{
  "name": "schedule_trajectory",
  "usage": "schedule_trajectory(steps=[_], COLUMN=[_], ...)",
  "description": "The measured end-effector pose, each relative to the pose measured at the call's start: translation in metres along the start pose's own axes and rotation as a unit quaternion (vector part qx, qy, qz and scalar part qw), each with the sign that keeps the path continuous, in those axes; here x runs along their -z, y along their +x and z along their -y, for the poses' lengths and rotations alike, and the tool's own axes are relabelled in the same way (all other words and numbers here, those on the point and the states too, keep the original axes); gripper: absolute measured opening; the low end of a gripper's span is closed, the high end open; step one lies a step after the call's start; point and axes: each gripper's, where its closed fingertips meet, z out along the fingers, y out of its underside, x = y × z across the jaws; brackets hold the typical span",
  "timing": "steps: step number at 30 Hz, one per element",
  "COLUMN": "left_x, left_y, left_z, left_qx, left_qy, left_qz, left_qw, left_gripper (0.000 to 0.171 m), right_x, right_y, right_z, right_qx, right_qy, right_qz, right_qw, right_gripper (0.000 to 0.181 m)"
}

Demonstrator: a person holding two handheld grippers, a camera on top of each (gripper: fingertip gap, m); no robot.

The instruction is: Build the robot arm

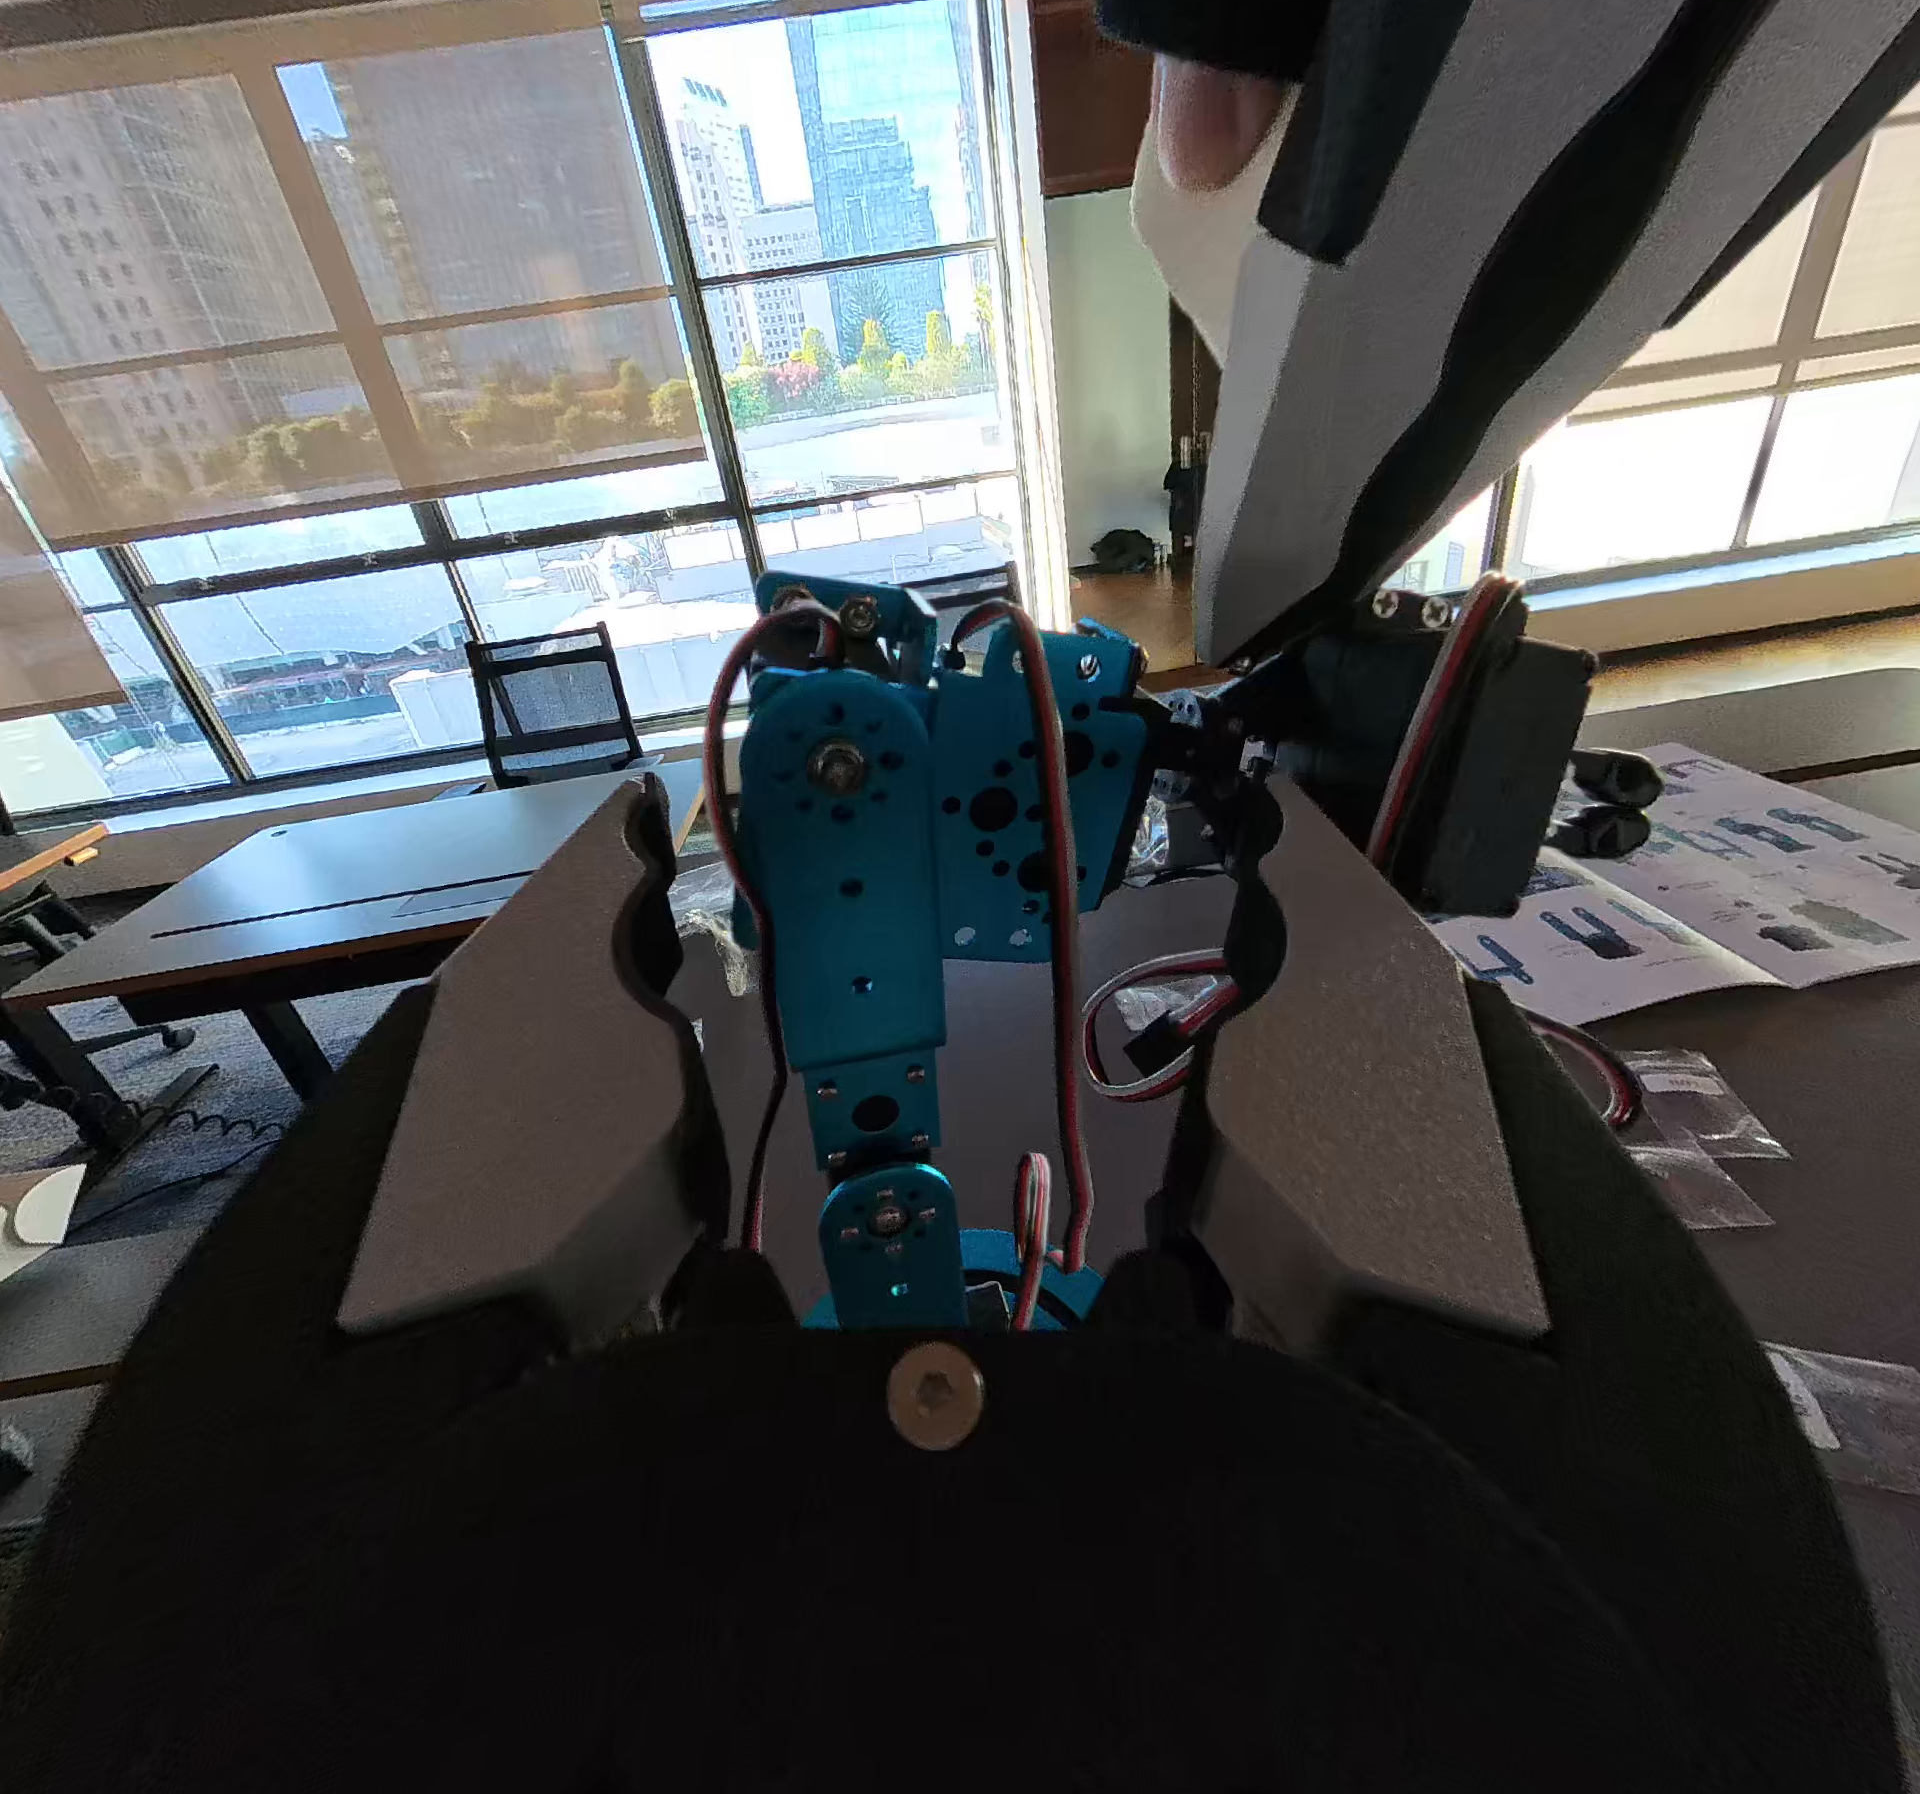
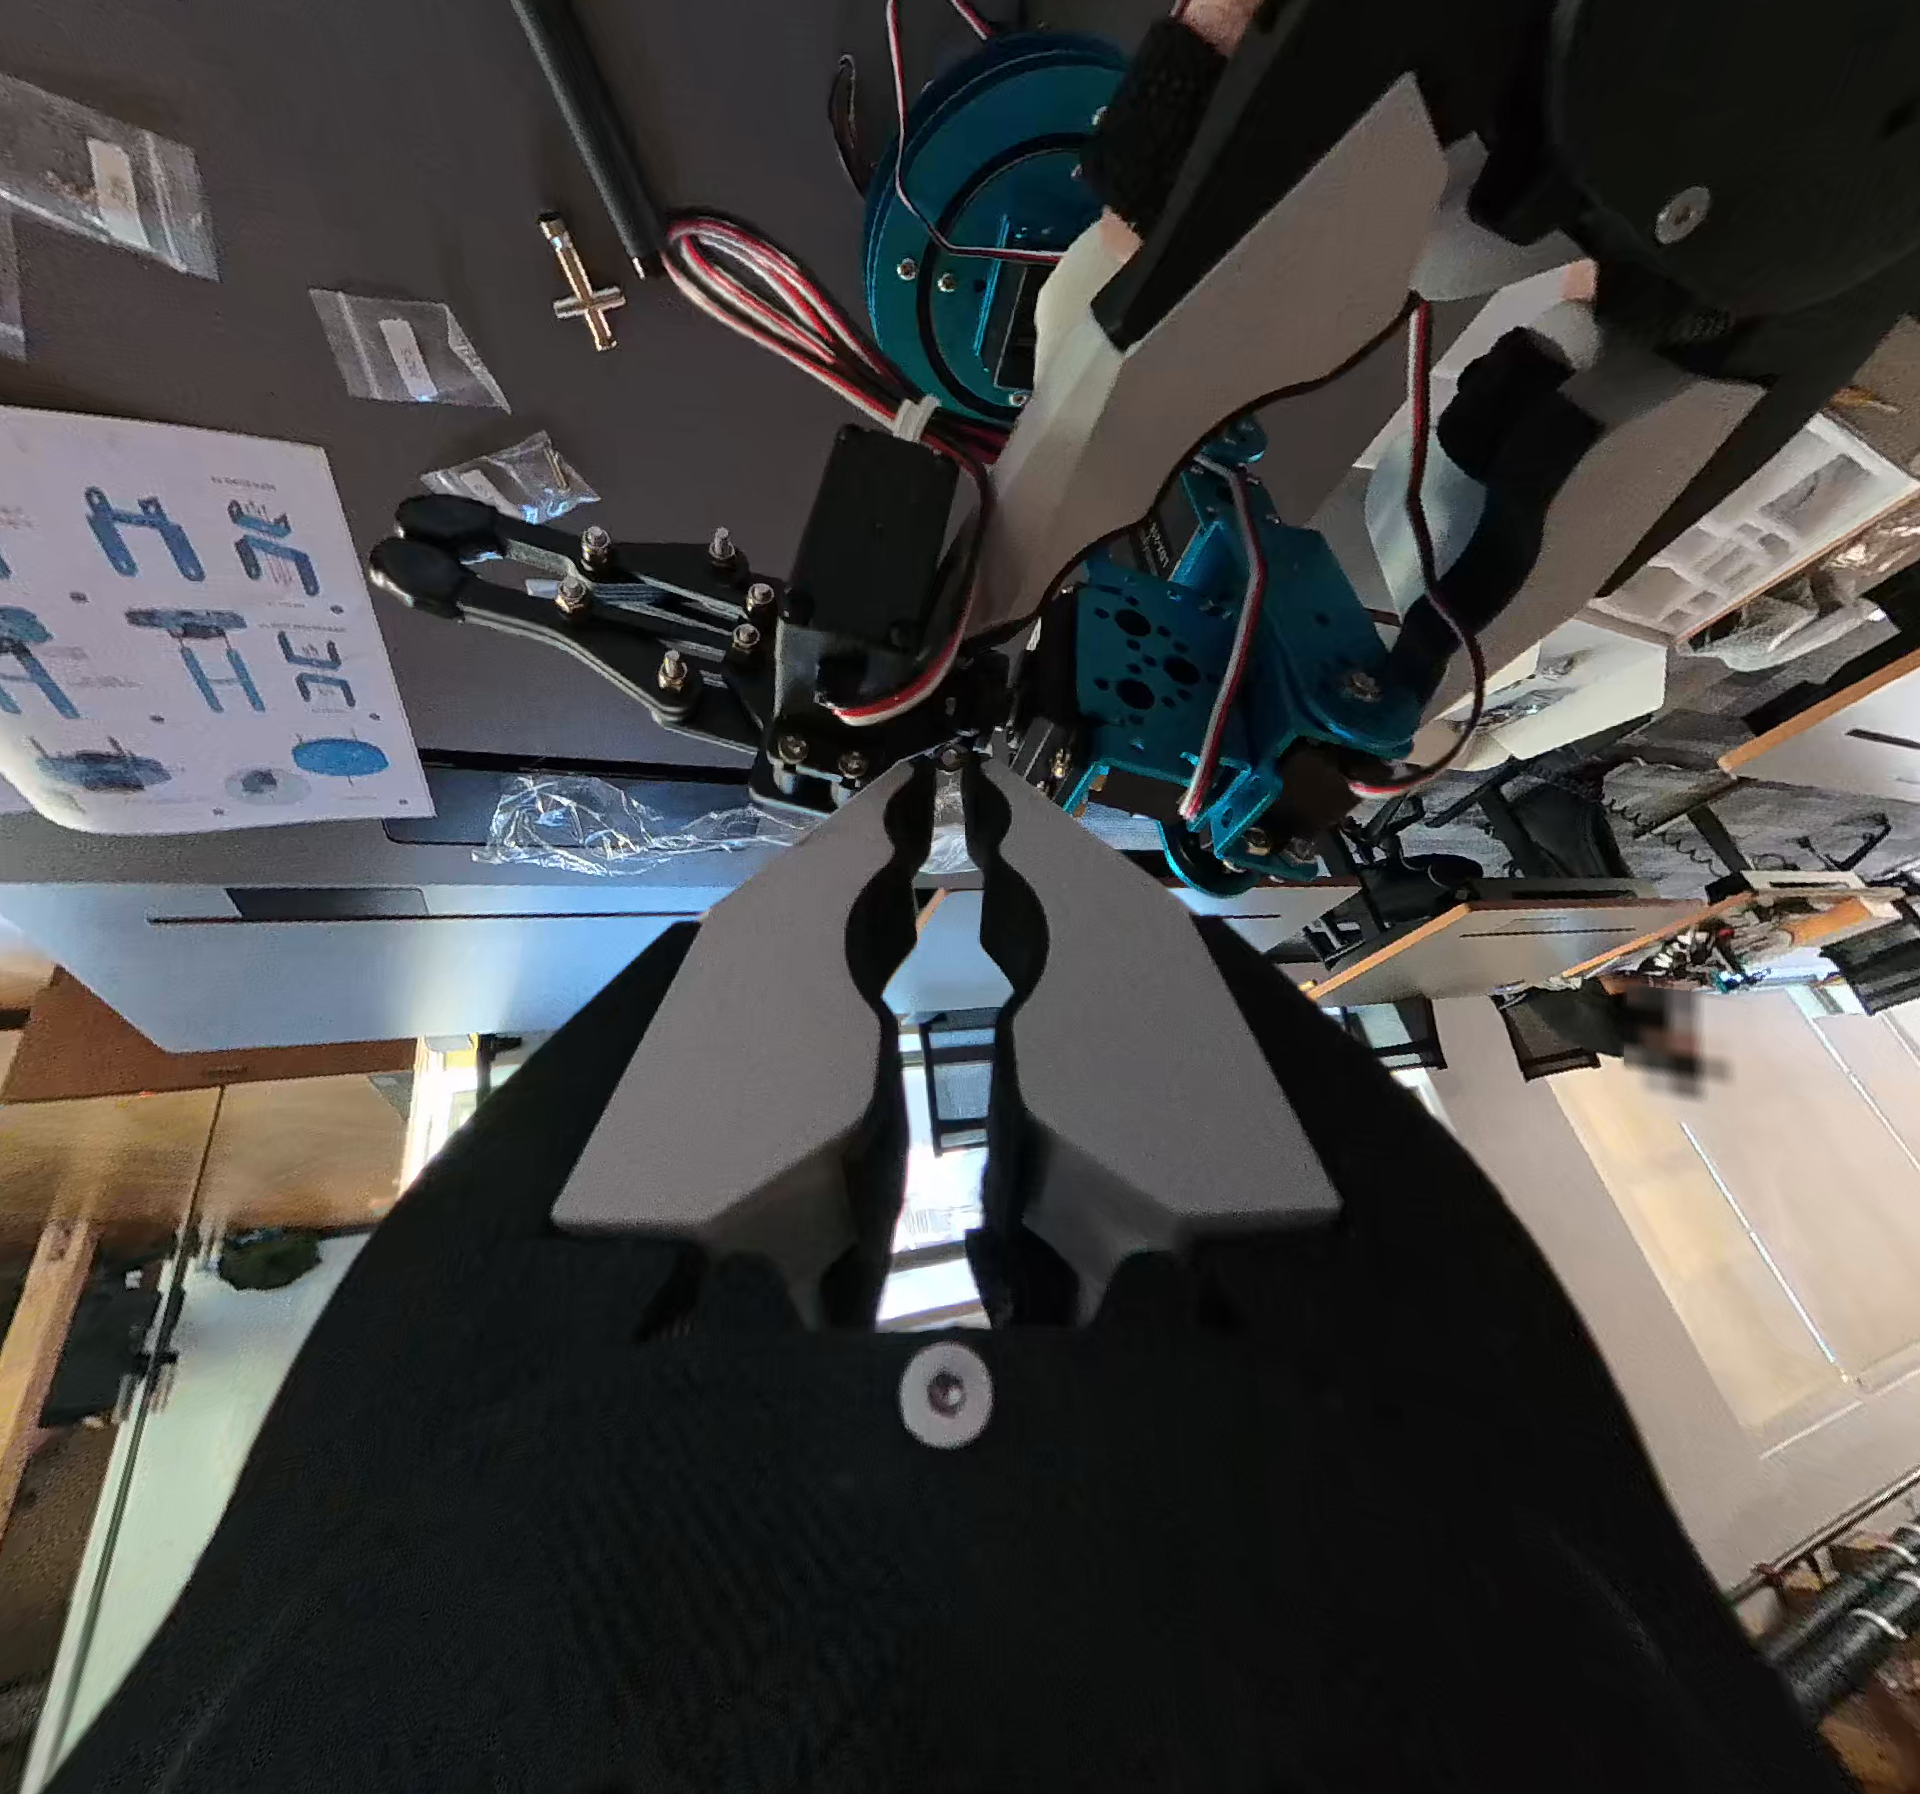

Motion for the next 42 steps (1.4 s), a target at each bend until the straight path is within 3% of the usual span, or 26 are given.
schedule_trajectory(steps=[1,15,20,34,42], left_x=[0.0,-0.002,0.0,-0.003,-0.005], left_y=[-0.001,0.005,0.004,0.002,0.001], left_z=[-0.001,-0.005,0.0,-0.008,-0.005], left_qx=[0.002,0.07,0.131,0.142,0.147], left_qy=[0.0,0.019,0.043,0.055,0.063], left_qz=[-0.002,-0.042,-0.058,-0.011,-0.016], left_qw=[1.0,0.996,0.989,0.988,0.987], left_gripper=[0.108,0.099,0.099,0.101,0.101], right_x=[0.0,-0.004,-0.004,-0.004,-0.004], right_y=[0.0,0.001,0.001,0.001,-0.004], right_z=[0.0,0.008,0.008,0.006,0.002], right_qx=[0.004,0.0,0.007,0.01,-0.083], right_qy=[-0.003,0.001,-0.013,-0.042,-0.018], right_qz=[0.007,0.05,0.056,0.044,0.107], right_qw=[1.0,0.999,0.998,0.998,0.991], right_gripper=[0.004,0.004,0.004,0.004,0.004])
